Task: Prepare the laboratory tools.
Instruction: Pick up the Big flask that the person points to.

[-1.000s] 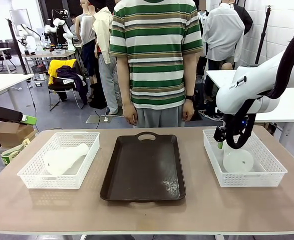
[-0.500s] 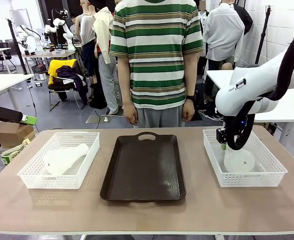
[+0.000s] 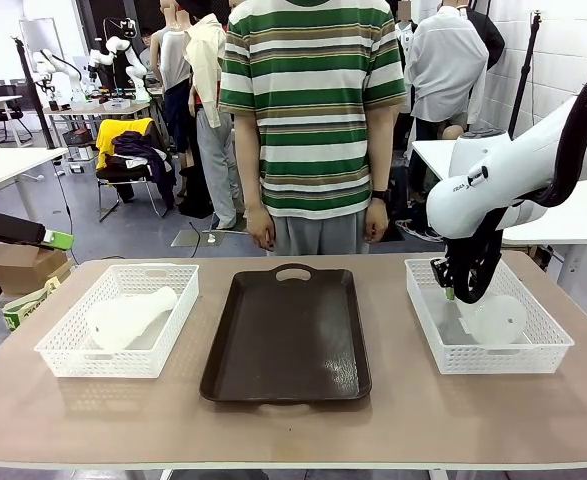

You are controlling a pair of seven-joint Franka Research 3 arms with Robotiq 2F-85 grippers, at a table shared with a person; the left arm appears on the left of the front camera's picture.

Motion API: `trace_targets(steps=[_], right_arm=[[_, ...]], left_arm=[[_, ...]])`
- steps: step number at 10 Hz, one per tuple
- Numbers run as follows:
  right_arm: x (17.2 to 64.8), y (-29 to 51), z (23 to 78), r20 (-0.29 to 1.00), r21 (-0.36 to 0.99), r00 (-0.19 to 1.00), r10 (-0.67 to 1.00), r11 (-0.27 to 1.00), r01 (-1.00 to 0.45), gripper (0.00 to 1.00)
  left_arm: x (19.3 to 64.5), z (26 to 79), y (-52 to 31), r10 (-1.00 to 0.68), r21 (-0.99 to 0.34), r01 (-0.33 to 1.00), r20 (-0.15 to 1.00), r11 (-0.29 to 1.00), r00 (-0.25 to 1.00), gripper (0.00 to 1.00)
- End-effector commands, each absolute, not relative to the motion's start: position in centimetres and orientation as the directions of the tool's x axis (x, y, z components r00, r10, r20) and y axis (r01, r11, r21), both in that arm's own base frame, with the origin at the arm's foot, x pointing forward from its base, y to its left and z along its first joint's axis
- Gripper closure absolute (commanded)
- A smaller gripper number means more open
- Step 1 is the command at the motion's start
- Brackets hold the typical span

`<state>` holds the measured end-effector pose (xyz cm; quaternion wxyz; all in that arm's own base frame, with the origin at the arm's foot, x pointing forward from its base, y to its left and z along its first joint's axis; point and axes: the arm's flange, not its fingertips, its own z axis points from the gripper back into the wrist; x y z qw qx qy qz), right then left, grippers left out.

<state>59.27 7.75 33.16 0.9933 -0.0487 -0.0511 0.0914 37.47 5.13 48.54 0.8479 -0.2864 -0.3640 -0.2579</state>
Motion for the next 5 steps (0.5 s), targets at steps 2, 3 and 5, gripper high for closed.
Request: trace_targets(steps=[2, 3, 5], right_arm=[[59.28, 7.67, 32.29, 0.073, -0.124, 0.986, 0.148, 0.983, -0.138, 1.0], [59.25, 7.68, 32.25, 0.072, -0.124, 0.986, 0.148, 0.983, -0.138, 1.0], [59.28, 7.58, 33.15, 0.092, -0.106, 0.98, 0.175, 0.981, -0.165, 1.0]], left_arm=[[37.63, 48.35, 5.28, -0.223, -0.294, 0.663, 0.784, 0.688, 0.579, 0.0], [37.63, 48.35, 5.28, -0.223, -0.294, 0.663, 0.784, 0.688, 0.579, 0.0], [37.63, 48.35, 5.28, -0.223, -0.294, 0.663, 0.784, 0.688, 0.579, 0.0]])
